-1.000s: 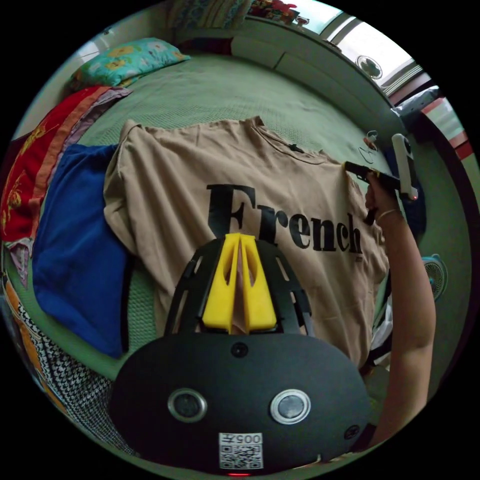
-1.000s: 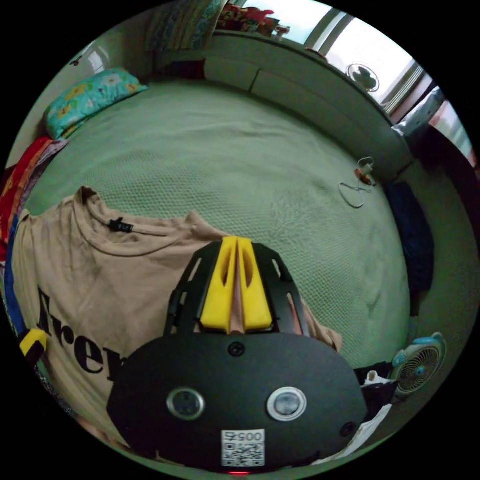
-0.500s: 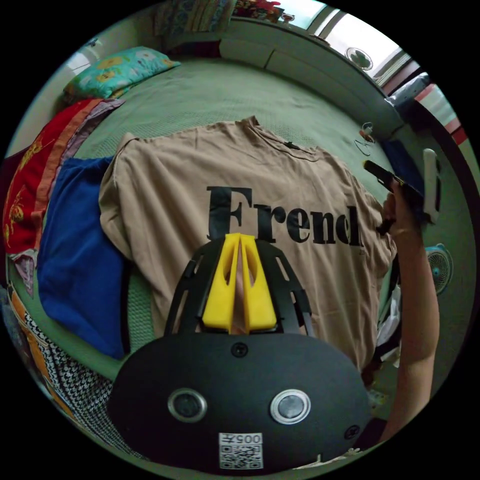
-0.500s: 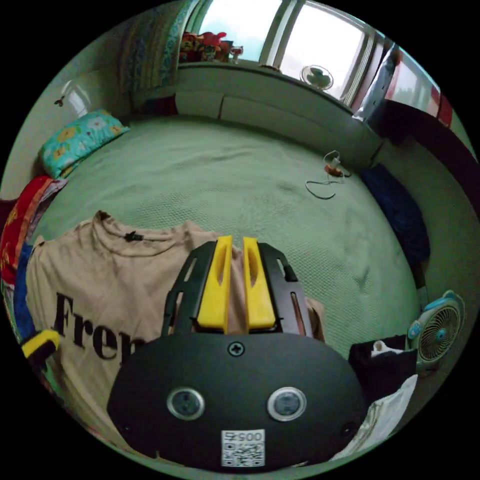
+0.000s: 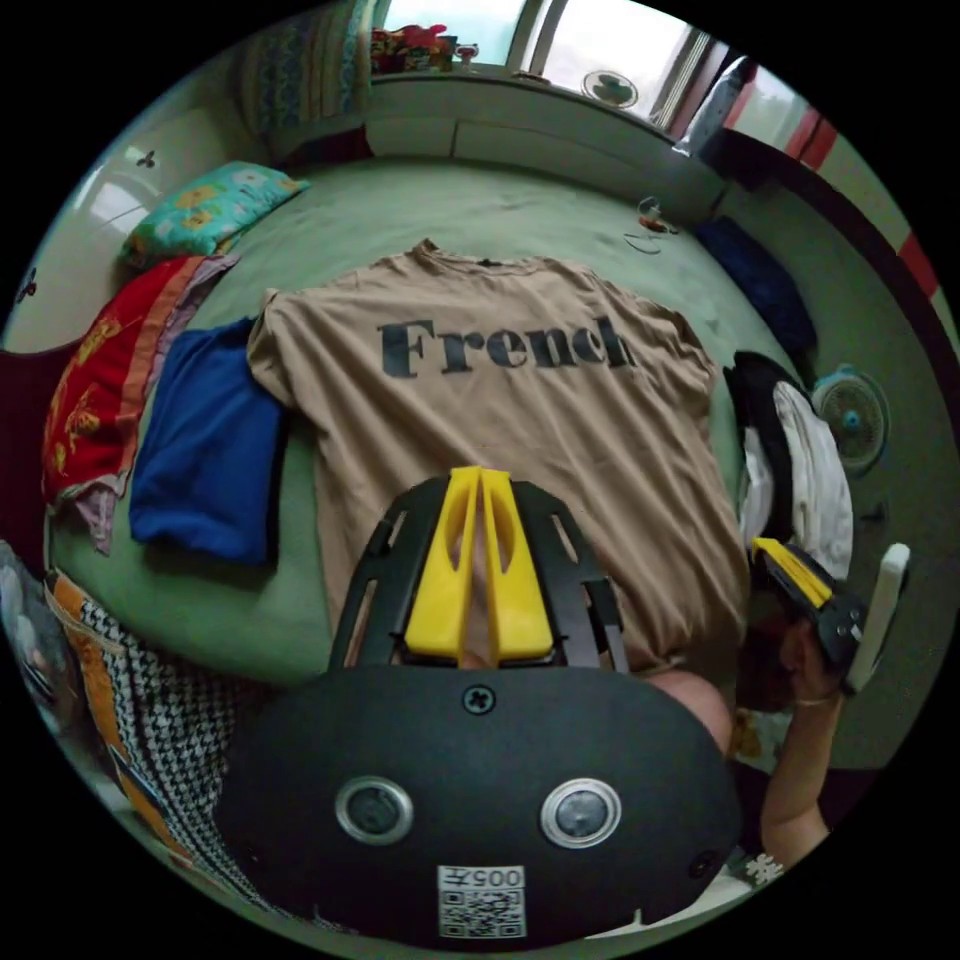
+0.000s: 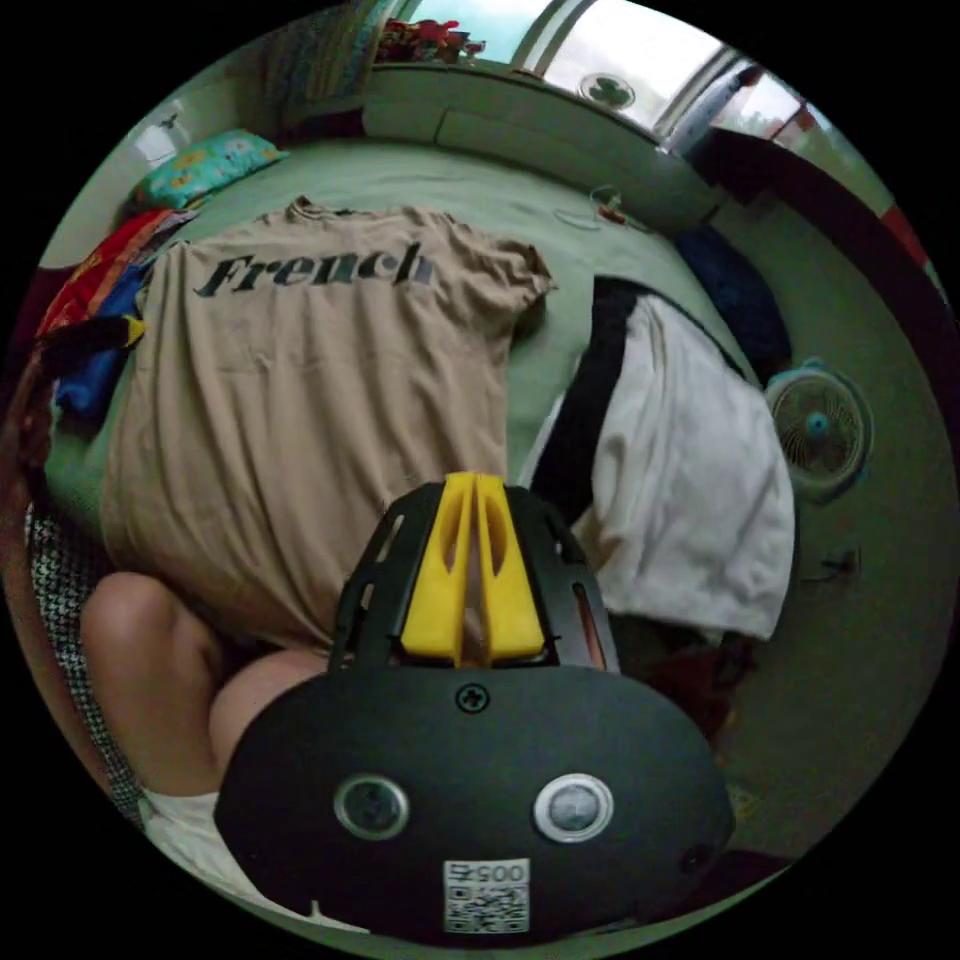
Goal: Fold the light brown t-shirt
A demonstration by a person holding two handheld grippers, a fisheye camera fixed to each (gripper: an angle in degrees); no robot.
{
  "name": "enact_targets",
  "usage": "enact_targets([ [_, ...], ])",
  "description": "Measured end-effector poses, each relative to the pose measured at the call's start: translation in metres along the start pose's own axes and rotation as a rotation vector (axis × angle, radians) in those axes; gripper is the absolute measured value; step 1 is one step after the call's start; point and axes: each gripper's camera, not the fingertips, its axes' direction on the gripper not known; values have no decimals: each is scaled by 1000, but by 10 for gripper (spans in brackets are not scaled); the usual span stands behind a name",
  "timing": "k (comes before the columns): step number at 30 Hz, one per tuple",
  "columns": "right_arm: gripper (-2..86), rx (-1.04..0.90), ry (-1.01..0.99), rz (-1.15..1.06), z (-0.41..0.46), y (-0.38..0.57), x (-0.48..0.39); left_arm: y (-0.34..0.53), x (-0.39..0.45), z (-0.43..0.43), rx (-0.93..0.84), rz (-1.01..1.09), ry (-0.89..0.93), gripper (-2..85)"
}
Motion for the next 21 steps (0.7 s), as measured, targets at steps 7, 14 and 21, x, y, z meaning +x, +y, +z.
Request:
enact_targets([
  [7,-13,-112,-66,49,28,69,17,94,-15,33,-78,-40,-105,-6],
  [14,-14,-52,-150,112,36,105,41,136,-36,69,-65,-68,-95,-6],
  [21,-14,-13,-121,135,31,139,49,154,-53,71,-129,-23,-39,-5],
])
